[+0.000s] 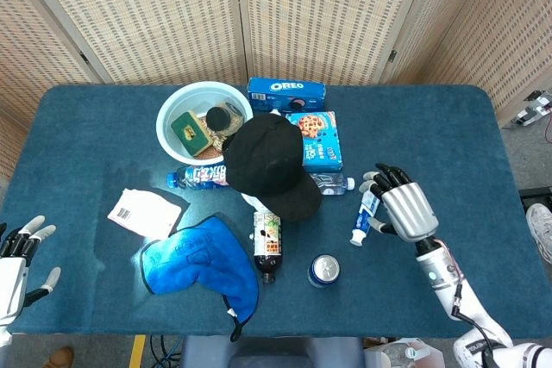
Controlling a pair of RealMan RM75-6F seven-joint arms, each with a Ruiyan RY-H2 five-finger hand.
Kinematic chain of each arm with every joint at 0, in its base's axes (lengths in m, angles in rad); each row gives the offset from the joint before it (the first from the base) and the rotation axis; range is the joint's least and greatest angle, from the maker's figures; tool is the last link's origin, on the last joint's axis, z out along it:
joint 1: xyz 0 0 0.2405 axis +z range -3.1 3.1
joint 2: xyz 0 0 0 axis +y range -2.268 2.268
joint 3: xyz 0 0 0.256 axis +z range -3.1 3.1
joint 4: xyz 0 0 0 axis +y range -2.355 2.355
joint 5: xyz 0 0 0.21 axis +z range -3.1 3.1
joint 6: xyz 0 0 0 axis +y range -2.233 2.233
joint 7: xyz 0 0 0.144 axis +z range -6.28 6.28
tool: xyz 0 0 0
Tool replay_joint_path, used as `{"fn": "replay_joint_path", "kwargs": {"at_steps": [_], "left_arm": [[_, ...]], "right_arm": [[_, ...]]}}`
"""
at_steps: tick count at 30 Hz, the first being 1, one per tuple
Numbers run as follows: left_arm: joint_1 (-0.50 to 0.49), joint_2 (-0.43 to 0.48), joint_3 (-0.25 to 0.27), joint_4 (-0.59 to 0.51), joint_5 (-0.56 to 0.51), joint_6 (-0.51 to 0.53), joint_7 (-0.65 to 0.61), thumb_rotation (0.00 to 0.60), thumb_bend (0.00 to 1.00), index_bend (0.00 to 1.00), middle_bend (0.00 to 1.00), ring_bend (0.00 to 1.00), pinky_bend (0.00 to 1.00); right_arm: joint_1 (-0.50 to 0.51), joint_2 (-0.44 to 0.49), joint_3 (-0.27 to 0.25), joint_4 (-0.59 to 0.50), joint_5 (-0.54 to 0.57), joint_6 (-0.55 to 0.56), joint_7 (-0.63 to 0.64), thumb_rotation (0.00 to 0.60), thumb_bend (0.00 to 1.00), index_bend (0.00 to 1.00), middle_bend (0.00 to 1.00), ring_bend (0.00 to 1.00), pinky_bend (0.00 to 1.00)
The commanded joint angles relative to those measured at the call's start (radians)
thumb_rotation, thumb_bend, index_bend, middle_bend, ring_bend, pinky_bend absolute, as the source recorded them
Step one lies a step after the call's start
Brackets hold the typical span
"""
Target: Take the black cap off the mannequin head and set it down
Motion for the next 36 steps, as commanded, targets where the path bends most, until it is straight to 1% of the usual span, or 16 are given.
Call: {"fn": "replay_joint_path", "kwargs": {"at_steps": [1, 7, 12, 23, 31, 36], "left_arm": [[0.001, 0.001, -0.001, -0.003, 0.002, 0.002, 0.002, 0.600, 0.26, 0.24, 0.14, 0.15, 0.00], [0.000, 0.005, -0.002, -0.006, 0.002, -0.005, 0.002, 0.600, 0.26, 0.24, 0.14, 0.15, 0.00], [-0.002, 0.004, -0.004, -0.001, -0.004, -0.013, 0.000, 0.600, 0.26, 0.24, 0.14, 0.15, 0.00], [-0.002, 0.011, -0.004, -0.004, 0.000, -0.018, -0.006, 0.600, 0.26, 0.24, 0.14, 0.15, 0.00], [-0.001, 0.018, -0.004, -0.009, 0.003, -0.017, -0.008, 0.600, 0.26, 0.24, 0.14, 0.15, 0.00], [0.000, 0.022, -0.003, -0.010, -0.002, -0.020, -0.008, 0.600, 0.26, 0.24, 0.14, 0.15, 0.00]], "right_arm": [[0.025, -0.042, 0.014, 0.009, 0.032, -0.018, -0.023, 0.600, 0.07, 0.51, 0.37, 0.19, 0.22], [0.063, -0.092, 0.026, 0.033, 0.056, -0.036, -0.049, 0.600, 0.06, 0.51, 0.38, 0.19, 0.22], [0.083, -0.155, 0.037, 0.078, 0.057, -0.007, -0.047, 0.600, 0.00, 0.51, 0.38, 0.19, 0.22], [0.125, -0.276, 0.042, 0.176, 0.062, 0.020, -0.080, 0.600, 0.00, 0.51, 0.39, 0.19, 0.22], [0.149, -0.338, 0.041, 0.237, 0.052, 0.037, -0.076, 0.600, 0.00, 0.51, 0.41, 0.19, 0.22], [0.160, -0.374, 0.045, 0.289, 0.043, 0.060, -0.068, 0.600, 0.00, 0.51, 0.43, 0.23, 0.22]]}}
